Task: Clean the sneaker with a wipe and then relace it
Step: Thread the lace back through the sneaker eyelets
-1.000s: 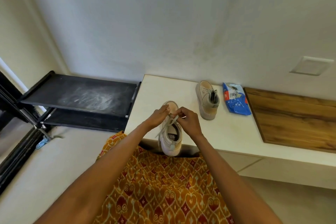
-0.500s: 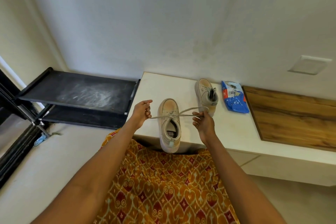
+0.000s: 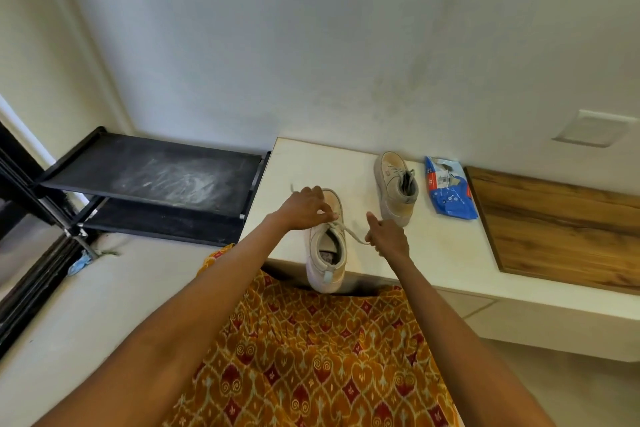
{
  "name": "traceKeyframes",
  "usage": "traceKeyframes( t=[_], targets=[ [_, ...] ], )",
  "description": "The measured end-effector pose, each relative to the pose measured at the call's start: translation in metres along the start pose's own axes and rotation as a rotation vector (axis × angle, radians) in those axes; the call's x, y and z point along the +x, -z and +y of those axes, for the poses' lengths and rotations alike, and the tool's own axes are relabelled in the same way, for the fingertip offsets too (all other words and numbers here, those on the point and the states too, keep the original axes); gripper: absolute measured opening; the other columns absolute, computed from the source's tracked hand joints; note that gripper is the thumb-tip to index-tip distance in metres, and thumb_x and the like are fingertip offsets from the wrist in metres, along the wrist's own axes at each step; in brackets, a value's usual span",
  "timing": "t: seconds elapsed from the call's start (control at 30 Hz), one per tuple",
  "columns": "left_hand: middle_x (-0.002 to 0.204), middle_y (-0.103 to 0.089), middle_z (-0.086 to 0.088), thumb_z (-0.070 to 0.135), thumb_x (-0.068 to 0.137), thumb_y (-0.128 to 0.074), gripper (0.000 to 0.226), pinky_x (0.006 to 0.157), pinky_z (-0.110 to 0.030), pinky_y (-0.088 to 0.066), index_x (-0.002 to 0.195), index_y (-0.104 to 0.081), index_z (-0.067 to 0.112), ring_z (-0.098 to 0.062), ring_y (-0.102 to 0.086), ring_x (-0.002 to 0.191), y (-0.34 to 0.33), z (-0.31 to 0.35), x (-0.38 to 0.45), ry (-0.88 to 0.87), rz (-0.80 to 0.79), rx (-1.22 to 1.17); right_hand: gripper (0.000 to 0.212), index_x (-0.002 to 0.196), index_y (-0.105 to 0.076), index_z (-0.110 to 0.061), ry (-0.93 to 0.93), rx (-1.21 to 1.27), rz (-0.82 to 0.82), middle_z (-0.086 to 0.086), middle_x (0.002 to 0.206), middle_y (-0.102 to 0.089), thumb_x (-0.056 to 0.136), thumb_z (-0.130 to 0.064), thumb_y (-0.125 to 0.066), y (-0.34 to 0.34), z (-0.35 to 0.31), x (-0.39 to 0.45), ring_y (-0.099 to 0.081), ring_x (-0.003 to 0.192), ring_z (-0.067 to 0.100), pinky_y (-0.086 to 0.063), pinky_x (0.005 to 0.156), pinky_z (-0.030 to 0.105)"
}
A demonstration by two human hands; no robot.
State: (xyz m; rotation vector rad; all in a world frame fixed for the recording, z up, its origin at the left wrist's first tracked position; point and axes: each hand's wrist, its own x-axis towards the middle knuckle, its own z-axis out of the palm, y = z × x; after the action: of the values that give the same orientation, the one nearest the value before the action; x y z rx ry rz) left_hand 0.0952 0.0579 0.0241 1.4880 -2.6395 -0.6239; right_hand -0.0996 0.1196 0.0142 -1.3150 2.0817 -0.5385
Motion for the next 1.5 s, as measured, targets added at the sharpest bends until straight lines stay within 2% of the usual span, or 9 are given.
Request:
traceKeyframes(
  t=[0.17, 0.3, 0.4, 0.5, 0.67, 0.97, 1.13, 1.33, 1.5],
  targets=[
    [0.143, -0.037, 0.002, 0.053, 0.089, -0.051, 0.034, 0.11, -0.057, 0.011, 0.112, -0.065, 0.033, -0.022, -0.021, 0.137, 0.0, 0.009, 0.008, -0.073, -0.065, 0.228, 0.023, 0.091, -0.054, -0.012, 0.255, -0.028, 0.19, 0.002, 0.094, -0.055, 0.092, -0.035, -0.053, -0.011, -0.01, -0.001, -0.056, 0.084, 0.018, -0.041, 0.066, 0.03],
    [0.132, -0.048, 0.002, 0.048, 0.085, -0.059, 0.031, 0.112, -0.05, -0.007, 0.104, -0.067, 0.024, -0.02, -0.035, 0.128, 0.01, 0.011, 0.012, -0.129, -0.039, 0.251, 0.025, 0.112, -0.053, -0.012, 0.394, 0.029, 0.184, 0.006, 0.113, -0.052, 0.089, -0.019, -0.059, -0.016, -0.007, -0.002, -0.055, 0.1, 0.019, -0.044, 0.074, 0.03],
    [0.103, -0.062, -0.001, 0.043, 0.087, -0.059, 0.028, 0.084, -0.027, -0.036, 0.096, -0.062, 0.017, -0.013, -0.052, 0.091, 0.01, 0.011, 0.011, -0.164, -0.06, 0.148, 0.023, 0.108, -0.061, -0.014, 0.504, 0.006, -0.042, 0.003, 0.105, -0.062, 0.087, -0.026, -0.062, -0.018, -0.008, -0.007, -0.055, 0.097, 0.016, -0.04, 0.073, 0.023],
    [0.075, -0.052, 0.006, 0.038, 0.087, -0.06, 0.023, 0.064, -0.021, -0.035, 0.083, -0.052, 0.017, -0.012, -0.047, 0.073, 0.005, 0.01, 0.009, -0.099, -0.12, -0.015, 0.027, 0.109, -0.062, -0.015, 0.502, 0.005, -0.19, 0.0, 0.105, -0.067, 0.088, -0.031, -0.063, -0.021, -0.007, -0.013, -0.057, 0.091, 0.009, -0.041, 0.073, 0.02],
    [0.066, -0.042, 0.005, 0.027, 0.088, -0.061, 0.031, 0.06, -0.021, -0.031, 0.064, -0.042, 0.021, -0.007, -0.036, 0.061, 0.0, 0.006, 0.008, -0.063, -0.187, -0.176, 0.021, 0.094, -0.068, -0.015, 0.387, -0.039, -0.068, 0.0, 0.083, -0.067, 0.088, -0.035, -0.061, -0.025, -0.008, -0.014, -0.057, 0.072, 0.012, -0.036, 0.055, 0.018],
    [0.06, -0.043, 0.004, 0.022, 0.093, -0.056, 0.025, 0.052, -0.014, -0.033, 0.07, -0.059, 0.012, -0.006, -0.035, 0.052, 0.008, -0.004, -0.006, 0.035, -0.259, -0.56, 0.023, 0.086, -0.047, -0.012, 0.22, 0.127, -0.139, 0.007, 0.087, -0.06, 0.099, -0.028, -0.037, -0.025, -0.018, -0.018, -0.053, 0.077, 0.021, -0.038, 0.066, 0.033],
    [0.074, -0.049, -0.001, 0.007, 0.096, -0.043, 0.026, 0.052, -0.009, -0.033, 0.112, -0.061, -0.005, -0.007, -0.036, 0.061, 0.012, -0.01, -0.016, 0.049, -0.266, -0.64, 0.034, 0.074, -0.05, -0.013, -0.006, 0.75, -0.174, 0.003, 0.074, -0.049, 0.1, -0.033, -0.04, -0.002, -0.029, -0.01, -0.05, 0.073, 0.016, -0.047, 0.071, 0.027],
    [0.076, -0.05, 0.005, -0.002, 0.094, -0.04, 0.034, 0.055, -0.01, -0.035, 0.121, -0.058, 0.007, -0.006, -0.036, 0.06, 0.009, -0.011, -0.024, 0.049, -0.287, -0.673, 0.032, 0.077, -0.047, -0.013, -0.07, 1.573, -0.094, 0.0, 0.051, -0.057, 0.1, -0.033, -0.04, 0.016, -0.03, -0.001, -0.058, 0.05, 0.013, -0.055, 0.067, 0.032],
    [0.101, -0.059, 0.0, 0.009, 0.091, -0.053, 0.024, 0.083, -0.025, -0.043, 0.113, -0.064, 0.009, -0.008, -0.052, 0.084, -0.002, -0.012, -0.019, -0.003, -0.209, -0.571, 0.031, 0.072, -0.044, -0.017, 0.136, 1.049, -0.124, -0.004, 0.052, -0.04, 0.1, -0.03, -0.038, 0.016, -0.038, -0.01, -0.031, 0.046, 0.008, -0.028, 0.043, 0.021]
  ],
)
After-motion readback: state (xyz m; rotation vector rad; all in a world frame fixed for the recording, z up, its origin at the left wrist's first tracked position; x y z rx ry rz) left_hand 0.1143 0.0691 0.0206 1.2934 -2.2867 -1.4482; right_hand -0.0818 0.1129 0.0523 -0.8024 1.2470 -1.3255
